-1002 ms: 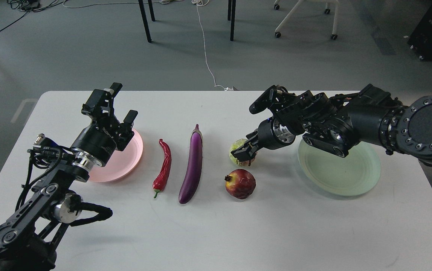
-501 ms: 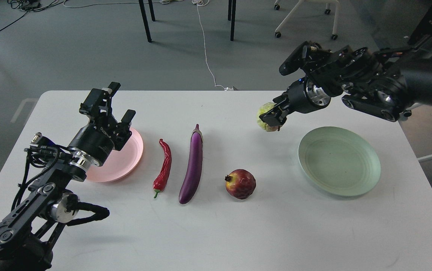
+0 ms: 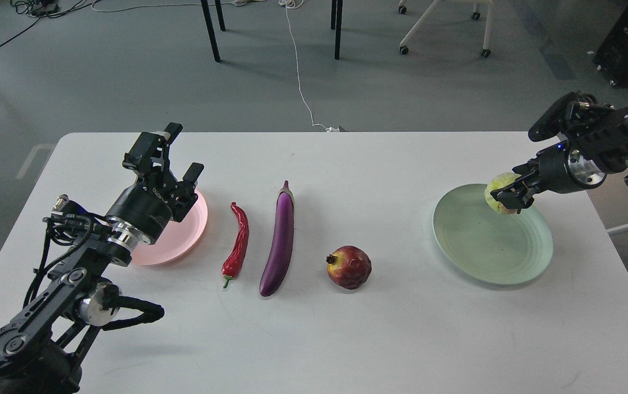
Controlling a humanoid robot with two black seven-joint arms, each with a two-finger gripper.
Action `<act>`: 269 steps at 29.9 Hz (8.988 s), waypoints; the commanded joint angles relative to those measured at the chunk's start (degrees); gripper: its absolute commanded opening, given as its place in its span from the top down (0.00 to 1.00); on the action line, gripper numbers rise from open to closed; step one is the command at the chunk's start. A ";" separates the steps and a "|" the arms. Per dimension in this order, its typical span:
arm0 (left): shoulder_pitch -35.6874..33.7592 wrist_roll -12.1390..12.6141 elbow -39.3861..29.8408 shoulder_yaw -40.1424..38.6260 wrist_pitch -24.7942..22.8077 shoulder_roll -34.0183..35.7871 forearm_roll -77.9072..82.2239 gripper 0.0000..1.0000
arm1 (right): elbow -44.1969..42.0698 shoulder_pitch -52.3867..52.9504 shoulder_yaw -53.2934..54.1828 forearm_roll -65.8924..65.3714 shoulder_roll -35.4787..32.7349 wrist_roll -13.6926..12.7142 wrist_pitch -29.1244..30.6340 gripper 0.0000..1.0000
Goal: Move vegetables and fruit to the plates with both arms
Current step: 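Carry the pear onto the pale green plate and release it, then reach the right gripper to the red apple and grasp it, then carry the apple onto the pale green plate and release it, then reach the left gripper to the purple eggplant and grasp it, then lift the eggplant onto the pink plate and release it, then lower the left gripper onto the red chili pepper and grasp it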
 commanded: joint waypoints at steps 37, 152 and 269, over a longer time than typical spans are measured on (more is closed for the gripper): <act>-0.08 0.00 -0.27 -0.07 0.18 0.49 0.18 0.02 | 23.43 9.29 1.51 13.97 16.54 0.00 -3.44 0.01; -46.76 13.71 20.91 52.75 -20.79 -3.46 58.10 0.02 | 20.42 -46.70 69.01 92.19 -14.12 0.00 2.53 0.02; -38.58 17.49 4.04 54.77 -16.96 16.31 39.47 0.01 | 20.77 -49.16 68.31 90.78 -14.03 0.00 2.01 0.02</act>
